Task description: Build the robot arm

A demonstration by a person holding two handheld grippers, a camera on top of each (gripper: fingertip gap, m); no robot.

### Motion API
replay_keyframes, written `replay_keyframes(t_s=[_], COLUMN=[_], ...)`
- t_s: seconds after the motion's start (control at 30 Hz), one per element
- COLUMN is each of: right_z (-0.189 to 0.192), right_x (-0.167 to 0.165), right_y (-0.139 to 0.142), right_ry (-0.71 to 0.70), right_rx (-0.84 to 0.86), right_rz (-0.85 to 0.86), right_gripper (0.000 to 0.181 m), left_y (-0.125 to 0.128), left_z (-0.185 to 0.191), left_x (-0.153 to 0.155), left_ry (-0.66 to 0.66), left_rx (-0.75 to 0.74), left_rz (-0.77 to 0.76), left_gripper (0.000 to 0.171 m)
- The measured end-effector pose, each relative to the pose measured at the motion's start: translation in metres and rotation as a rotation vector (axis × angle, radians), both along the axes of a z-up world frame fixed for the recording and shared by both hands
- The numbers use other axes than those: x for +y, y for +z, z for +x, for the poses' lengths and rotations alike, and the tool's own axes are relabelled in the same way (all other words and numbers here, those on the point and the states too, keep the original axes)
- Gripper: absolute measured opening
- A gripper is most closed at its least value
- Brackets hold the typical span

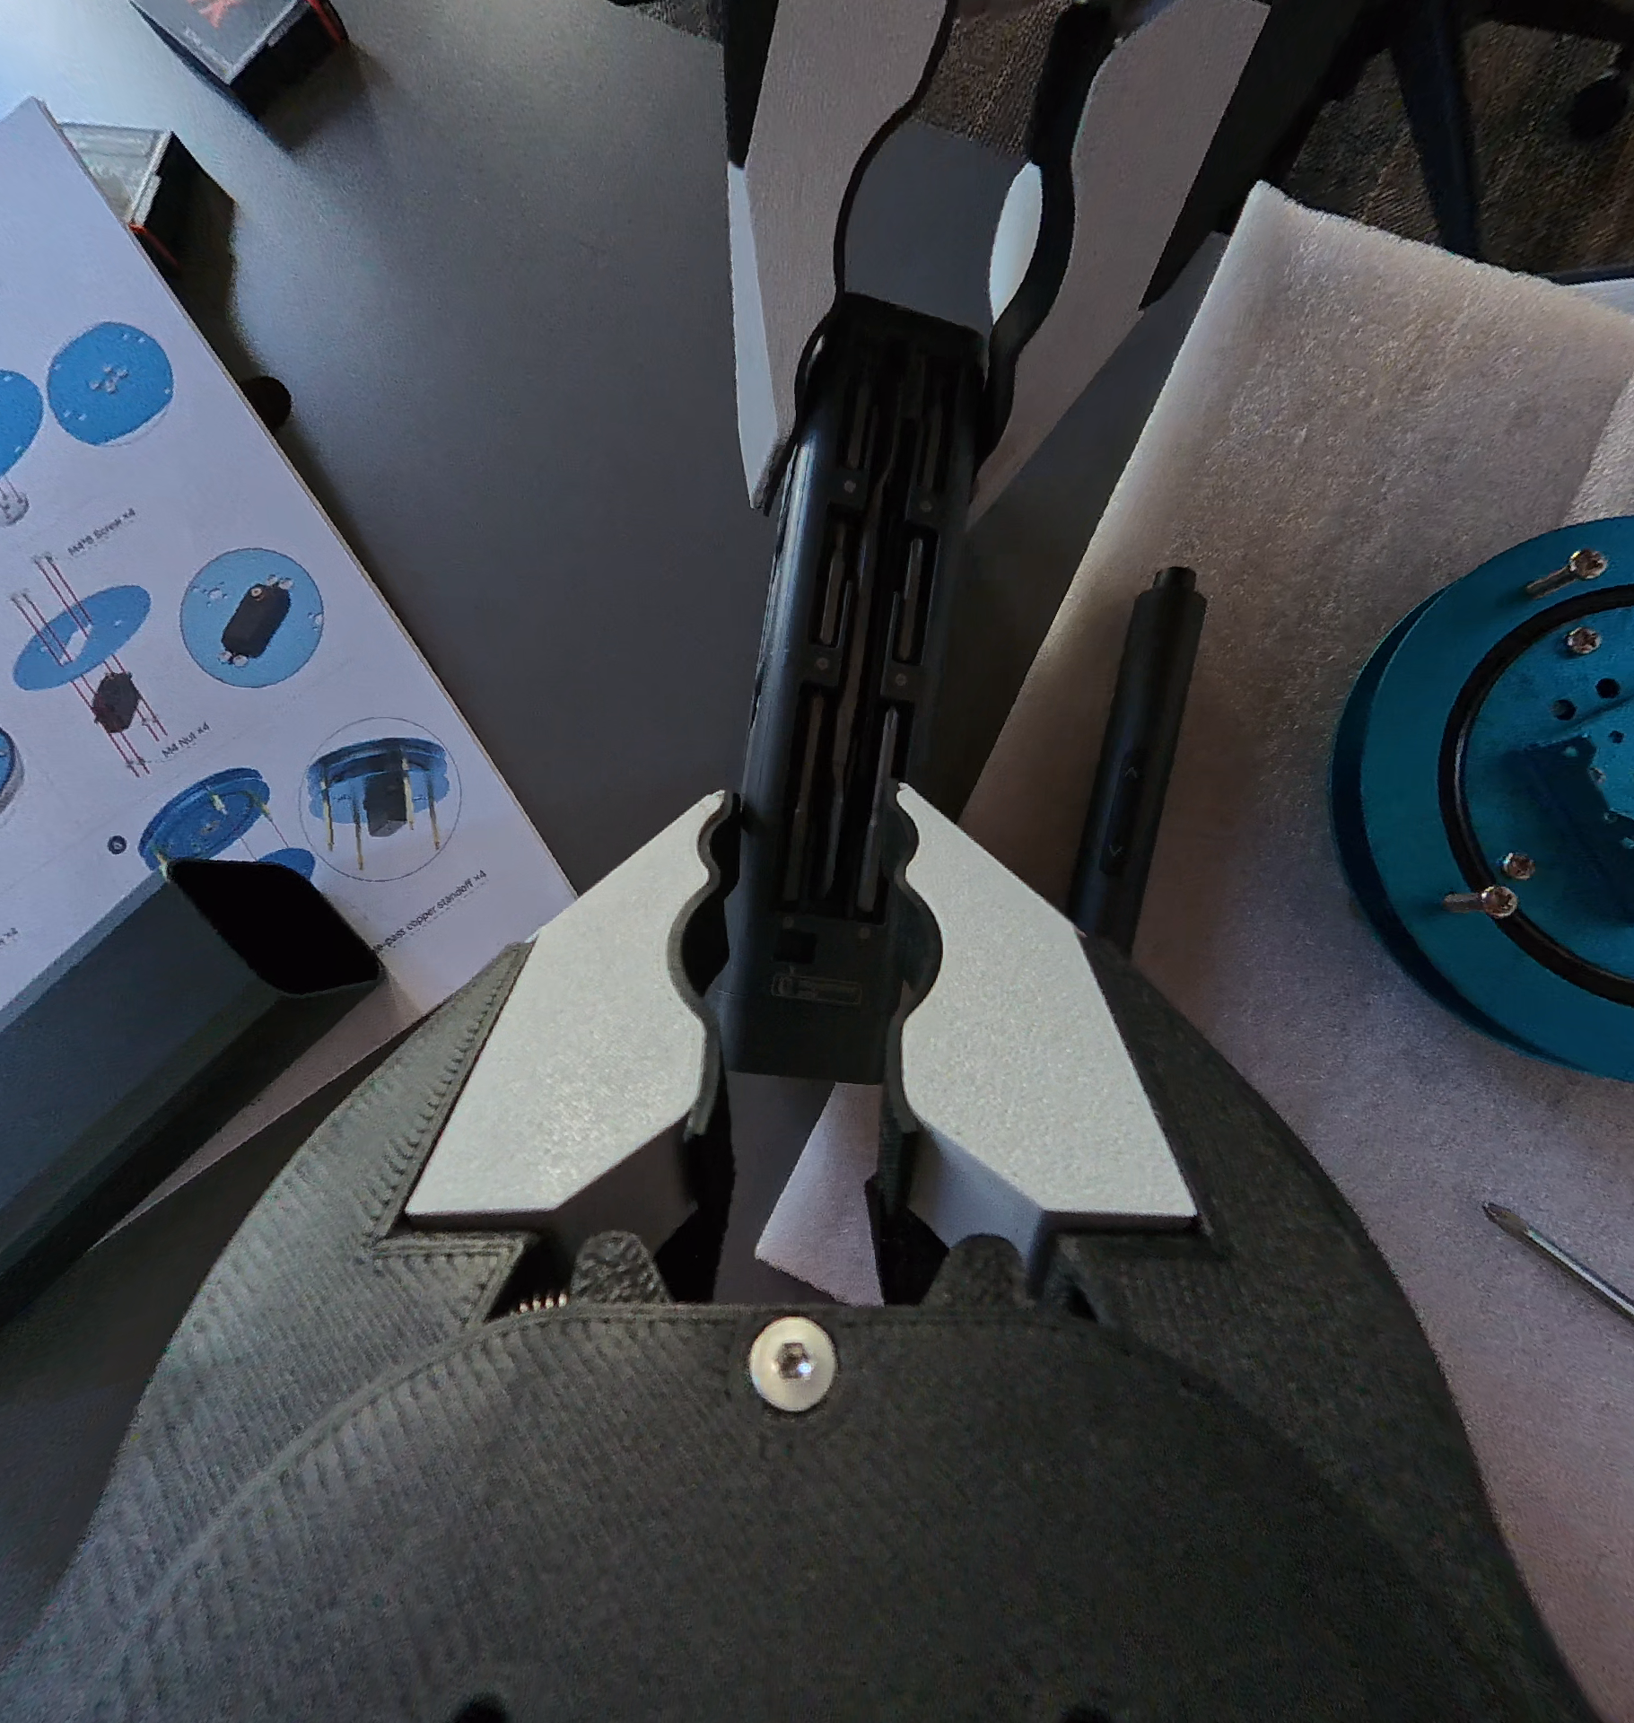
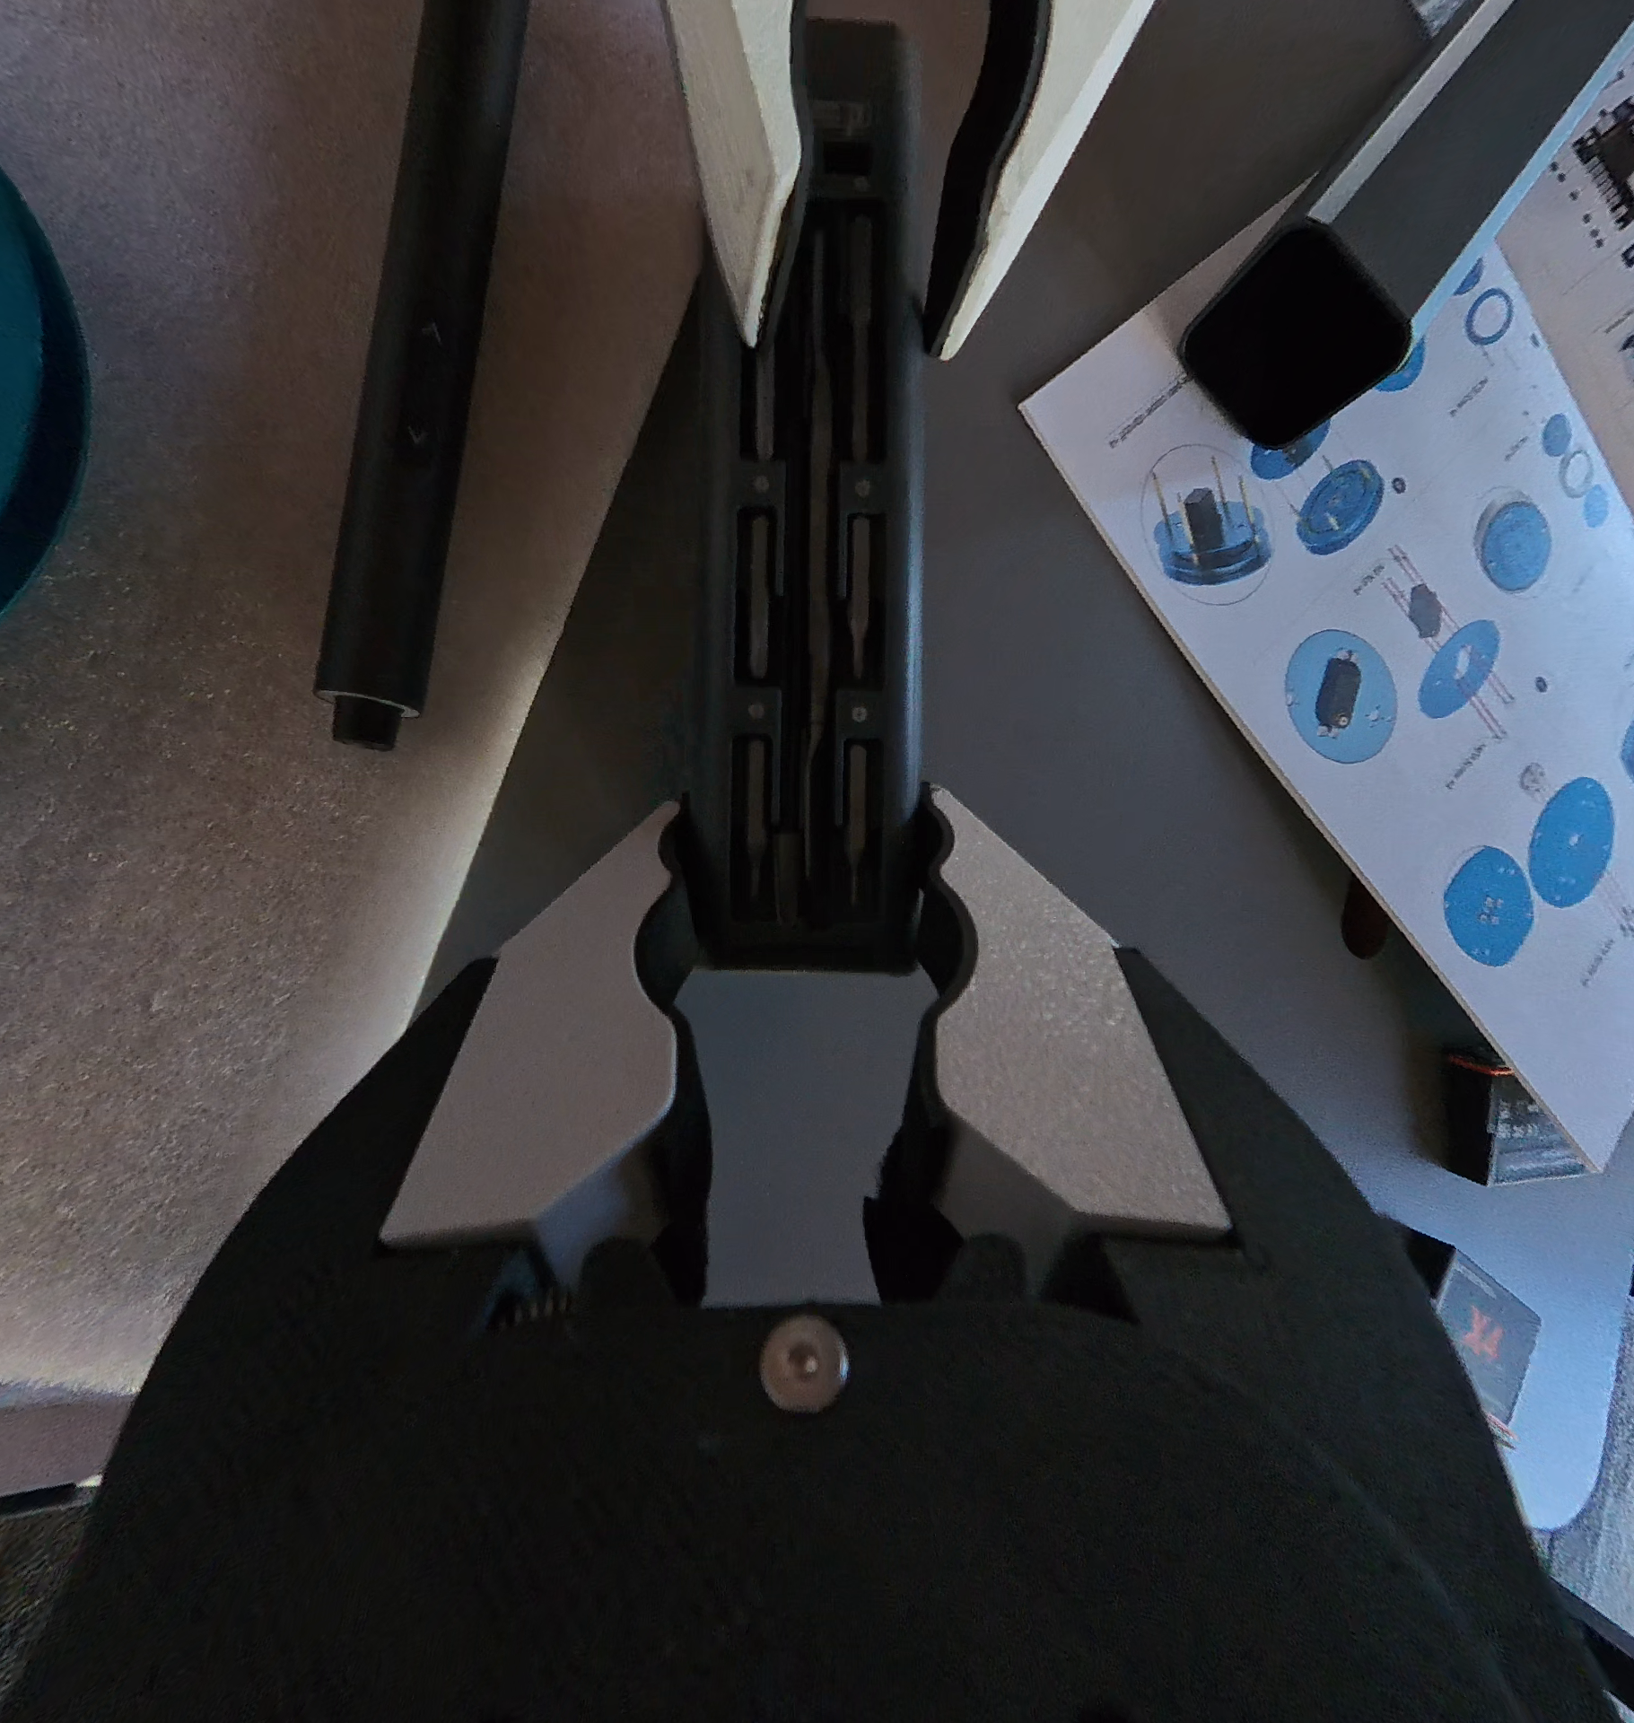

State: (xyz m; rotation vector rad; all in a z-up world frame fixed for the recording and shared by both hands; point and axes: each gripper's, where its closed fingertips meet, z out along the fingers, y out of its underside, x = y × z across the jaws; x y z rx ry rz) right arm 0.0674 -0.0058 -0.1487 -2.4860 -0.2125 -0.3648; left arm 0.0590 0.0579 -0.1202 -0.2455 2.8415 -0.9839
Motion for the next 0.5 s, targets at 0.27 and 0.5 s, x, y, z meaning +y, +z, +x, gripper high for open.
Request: replay_keyframes(t_s=[0.27, 0.5], right_z=[0.001, 0.004], right_x=[0.0, 0.003], right_y=[-0.003, -0.004], right_ry=[-0.009, -0.01], right_rx=[0.089, 0.175], right_rz=[0.02, 0.028], right_gripper=[0.044, 0.044], left_y=[0.0, 0.006], left_z=[0.005, 0.027], left_x=[-0.002, 0.005], left_ry=[0.018, 0.153], left_rx=[-0.032, -0.061], left_rz=[0.007, -0.04], left_gripper=[0.027, 0.014])
